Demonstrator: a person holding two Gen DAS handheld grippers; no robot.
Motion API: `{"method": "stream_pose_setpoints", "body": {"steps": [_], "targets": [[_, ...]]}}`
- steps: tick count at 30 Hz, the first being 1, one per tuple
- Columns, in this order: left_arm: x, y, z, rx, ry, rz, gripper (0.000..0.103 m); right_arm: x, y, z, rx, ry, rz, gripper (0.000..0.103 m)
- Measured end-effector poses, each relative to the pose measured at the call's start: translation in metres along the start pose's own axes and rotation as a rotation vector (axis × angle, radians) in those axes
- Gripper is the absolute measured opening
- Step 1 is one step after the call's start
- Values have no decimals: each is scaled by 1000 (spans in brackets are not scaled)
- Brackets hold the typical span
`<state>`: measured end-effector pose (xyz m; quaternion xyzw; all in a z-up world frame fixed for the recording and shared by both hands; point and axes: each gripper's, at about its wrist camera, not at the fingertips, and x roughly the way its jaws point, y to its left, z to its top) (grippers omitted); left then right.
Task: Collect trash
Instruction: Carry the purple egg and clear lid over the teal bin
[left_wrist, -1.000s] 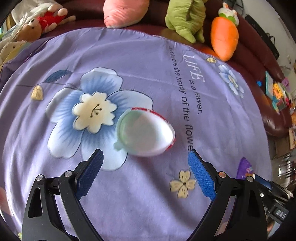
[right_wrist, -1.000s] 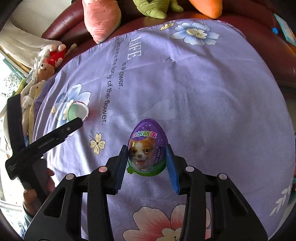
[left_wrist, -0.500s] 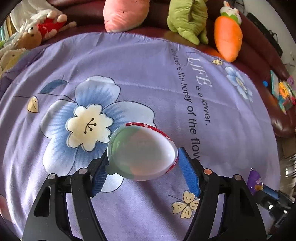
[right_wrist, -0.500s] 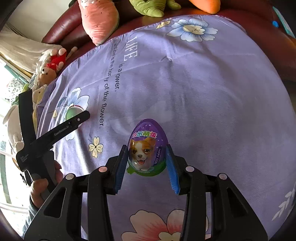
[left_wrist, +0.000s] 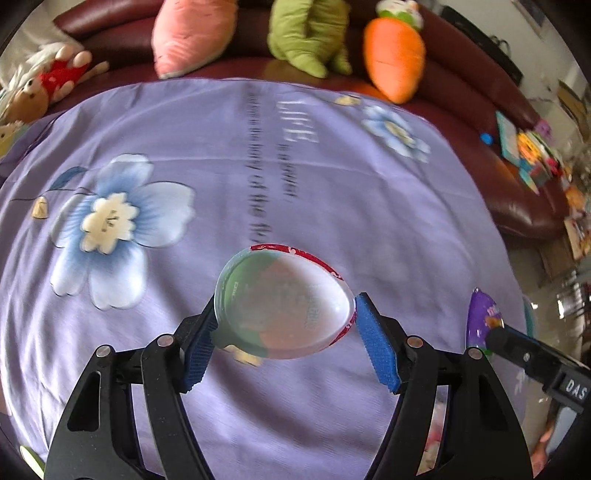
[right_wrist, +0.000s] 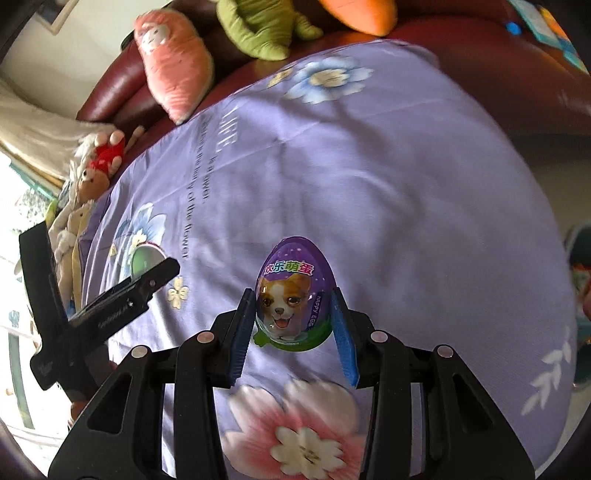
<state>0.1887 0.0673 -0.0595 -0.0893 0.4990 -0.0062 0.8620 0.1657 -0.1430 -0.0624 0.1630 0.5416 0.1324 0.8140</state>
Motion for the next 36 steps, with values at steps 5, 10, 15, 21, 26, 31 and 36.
{"method": "stream_pose_setpoints", "body": {"steps": [5, 10, 15, 21, 26, 31, 36], "targets": [[-6, -40, -13, 53, 4, -31, 72, -29, -34, -11, 55, -45, -5, 39], [-14, -83, -23, 109, 3, -61, 72, -62, -66, -20, 101, -99, 0, 39], [-18, -138, -32, 181, 10, -94, 72, -95, -102, -26, 151, -164, 6, 39], [-15, -214, -48, 297, 30, -148, 72, -137, -169, -42, 259, -252, -13, 39], [-1, -284, -66, 410, 64, -191, 72, -169, -242, -58, 378, -315, -59, 39], [15, -341, -78, 492, 98, -210, 72, -186, -298, -69, 457, -345, -89, 39], [28, -382, -91, 559, 123, -225, 72, -187, -331, -71, 487, -341, -98, 39]]}}
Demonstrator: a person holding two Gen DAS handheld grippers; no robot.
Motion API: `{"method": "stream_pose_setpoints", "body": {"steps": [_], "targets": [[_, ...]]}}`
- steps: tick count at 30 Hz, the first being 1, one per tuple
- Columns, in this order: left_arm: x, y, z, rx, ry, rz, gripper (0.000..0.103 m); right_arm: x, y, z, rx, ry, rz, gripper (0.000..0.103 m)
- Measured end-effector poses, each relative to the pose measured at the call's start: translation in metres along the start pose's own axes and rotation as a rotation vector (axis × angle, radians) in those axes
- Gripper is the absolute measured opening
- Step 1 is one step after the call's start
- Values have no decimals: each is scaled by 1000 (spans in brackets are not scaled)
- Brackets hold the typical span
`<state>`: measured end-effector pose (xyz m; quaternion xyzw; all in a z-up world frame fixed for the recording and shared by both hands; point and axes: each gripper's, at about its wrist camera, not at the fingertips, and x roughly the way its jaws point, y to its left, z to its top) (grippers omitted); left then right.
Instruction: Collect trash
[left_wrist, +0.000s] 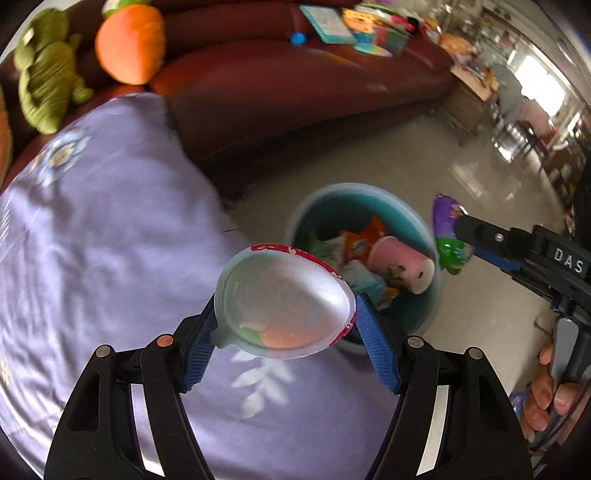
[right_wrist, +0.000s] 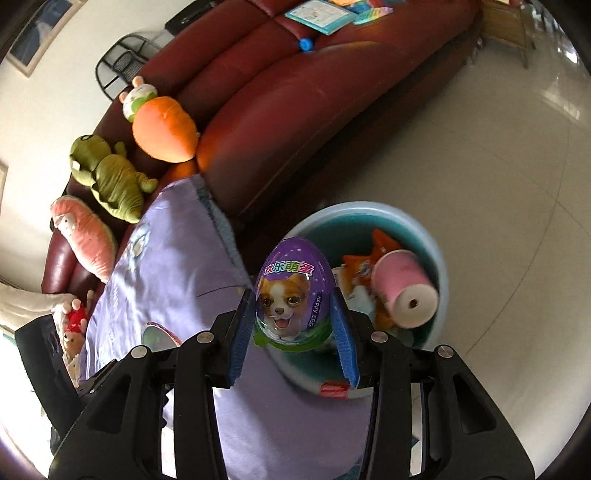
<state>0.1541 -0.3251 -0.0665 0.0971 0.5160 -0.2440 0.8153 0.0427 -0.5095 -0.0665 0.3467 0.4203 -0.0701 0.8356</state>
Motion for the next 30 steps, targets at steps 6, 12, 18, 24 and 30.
{"method": "stream_pose_setpoints", "body": {"steps": [6, 12, 18, 24, 30], "targets": [[30, -28, 10, 39, 44, -15, 72, 12, -18, 11, 6, 20, -3, 41], [52, -43, 13, 60, 81, -35, 74, 21, -27, 17, 18, 32, 13, 63], [60, -47, 12, 59, 99, -2, 91, 16, -34, 17, 39, 11, 0, 73], [48, -41, 13, 49, 96, 6, 92, 6, -35, 13, 38, -1, -10, 78], [27, -34, 7, 27, 77, 14, 92, -9, -24, 5, -4, -7, -22, 84]]}}
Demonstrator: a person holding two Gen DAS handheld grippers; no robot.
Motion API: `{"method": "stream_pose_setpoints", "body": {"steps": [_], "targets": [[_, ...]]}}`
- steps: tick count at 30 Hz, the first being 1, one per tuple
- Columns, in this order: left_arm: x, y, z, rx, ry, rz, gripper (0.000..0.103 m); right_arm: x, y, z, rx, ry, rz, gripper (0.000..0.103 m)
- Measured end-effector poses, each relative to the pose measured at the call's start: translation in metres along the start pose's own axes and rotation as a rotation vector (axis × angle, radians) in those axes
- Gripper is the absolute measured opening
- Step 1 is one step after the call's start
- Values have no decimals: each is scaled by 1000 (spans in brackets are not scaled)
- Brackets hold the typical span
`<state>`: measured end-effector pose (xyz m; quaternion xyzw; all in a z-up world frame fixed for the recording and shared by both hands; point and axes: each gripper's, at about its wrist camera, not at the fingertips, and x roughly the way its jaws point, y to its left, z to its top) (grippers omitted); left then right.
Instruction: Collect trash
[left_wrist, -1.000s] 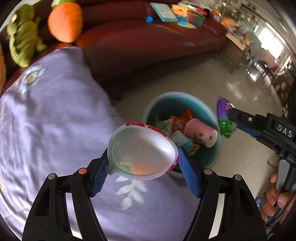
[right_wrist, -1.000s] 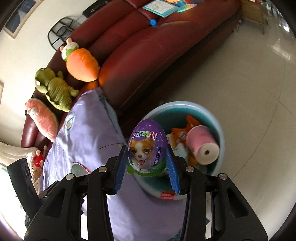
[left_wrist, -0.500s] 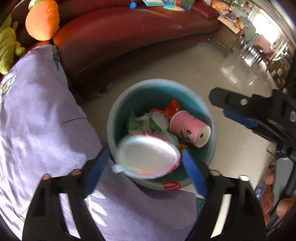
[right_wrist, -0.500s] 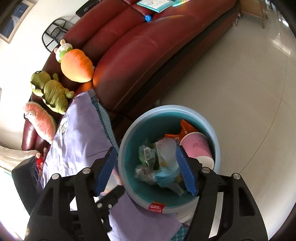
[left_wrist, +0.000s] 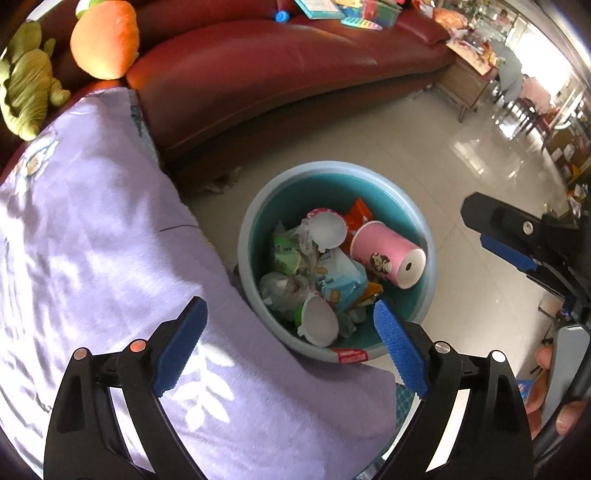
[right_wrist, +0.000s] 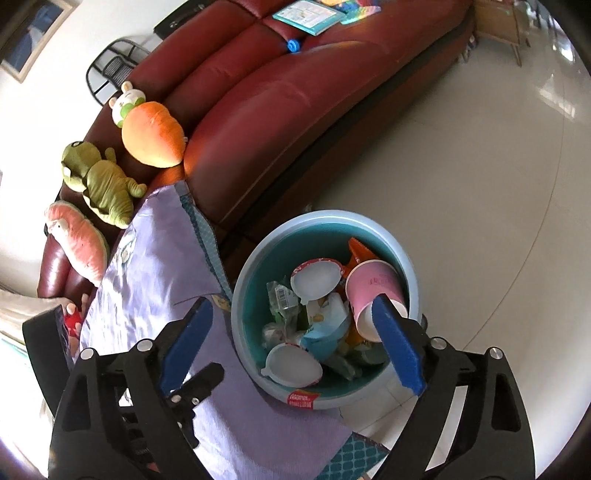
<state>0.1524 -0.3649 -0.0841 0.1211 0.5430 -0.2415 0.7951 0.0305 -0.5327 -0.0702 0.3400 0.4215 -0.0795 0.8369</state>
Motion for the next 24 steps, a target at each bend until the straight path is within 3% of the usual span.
{"method": "stream_pose_setpoints", "body": {"steps": [4, 10, 24], "targets": [[-17, 11, -10, -30, -17, 5, 92, -13, 10, -9, -37, 0, -13, 86], [-47, 33, -30, -67, -47, 11, 96, -32, 36, -30, -117, 22, -39, 96], [-104, 87, -92, -176, -116, 53, 99, -73, 96, -88, -306, 2, -146, 96]]}}
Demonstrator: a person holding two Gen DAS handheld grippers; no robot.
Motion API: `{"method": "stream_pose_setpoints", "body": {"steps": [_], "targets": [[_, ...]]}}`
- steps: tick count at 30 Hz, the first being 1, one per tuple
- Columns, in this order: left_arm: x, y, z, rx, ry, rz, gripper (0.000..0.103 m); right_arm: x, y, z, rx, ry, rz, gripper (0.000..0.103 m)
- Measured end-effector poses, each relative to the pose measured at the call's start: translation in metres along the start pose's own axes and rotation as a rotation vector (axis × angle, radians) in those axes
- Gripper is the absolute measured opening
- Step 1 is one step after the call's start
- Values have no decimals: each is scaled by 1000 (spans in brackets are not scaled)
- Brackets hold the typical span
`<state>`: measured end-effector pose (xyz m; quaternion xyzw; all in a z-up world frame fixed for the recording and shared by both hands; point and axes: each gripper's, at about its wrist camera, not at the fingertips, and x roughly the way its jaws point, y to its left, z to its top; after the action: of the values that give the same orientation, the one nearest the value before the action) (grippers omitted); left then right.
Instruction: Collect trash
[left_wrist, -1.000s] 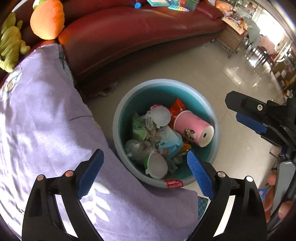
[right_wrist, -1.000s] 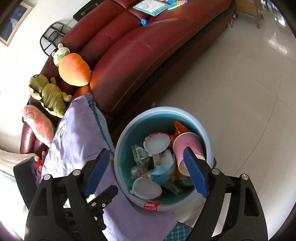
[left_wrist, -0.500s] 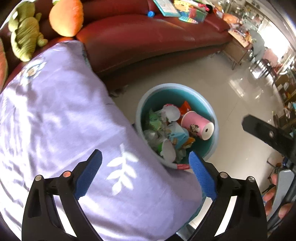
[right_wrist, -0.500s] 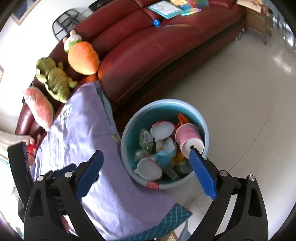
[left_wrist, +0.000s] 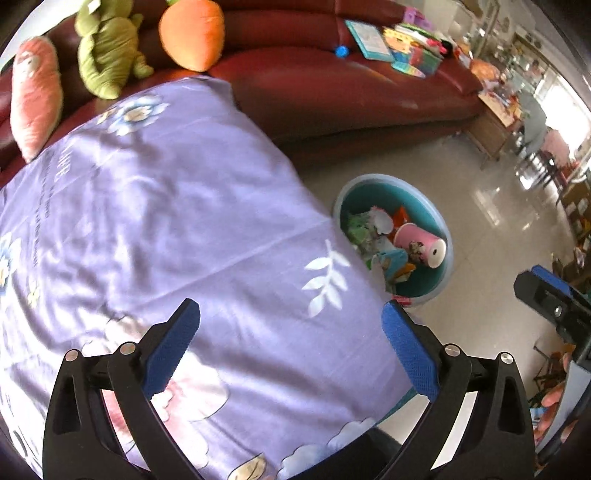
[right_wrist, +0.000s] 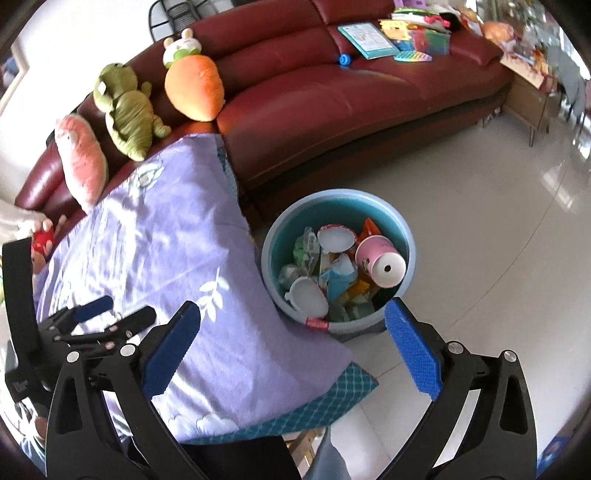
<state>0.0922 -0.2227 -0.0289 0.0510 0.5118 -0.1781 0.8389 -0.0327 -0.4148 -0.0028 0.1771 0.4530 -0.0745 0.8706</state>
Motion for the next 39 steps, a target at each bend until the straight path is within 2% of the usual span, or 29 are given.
{"method": "stream_pose_setpoints", "body": {"steps": [9, 18, 21, 39], "targets": [[-28, 21, -23, -26, -42, 16, 99, -11, 20, -29, -38, 17, -9, 96], [-45, 26, -31, -39, -91, -3, 99, -25, 33, -36, -82, -7, -14, 96], [-46, 24, -33, -36, -107, -5, 99, -25, 35, -35, -83, -11, -12, 96], [-20, 15, -34, -16, -73, 49, 99, -1, 24, -32, -45, 6, -35, 96]]}}
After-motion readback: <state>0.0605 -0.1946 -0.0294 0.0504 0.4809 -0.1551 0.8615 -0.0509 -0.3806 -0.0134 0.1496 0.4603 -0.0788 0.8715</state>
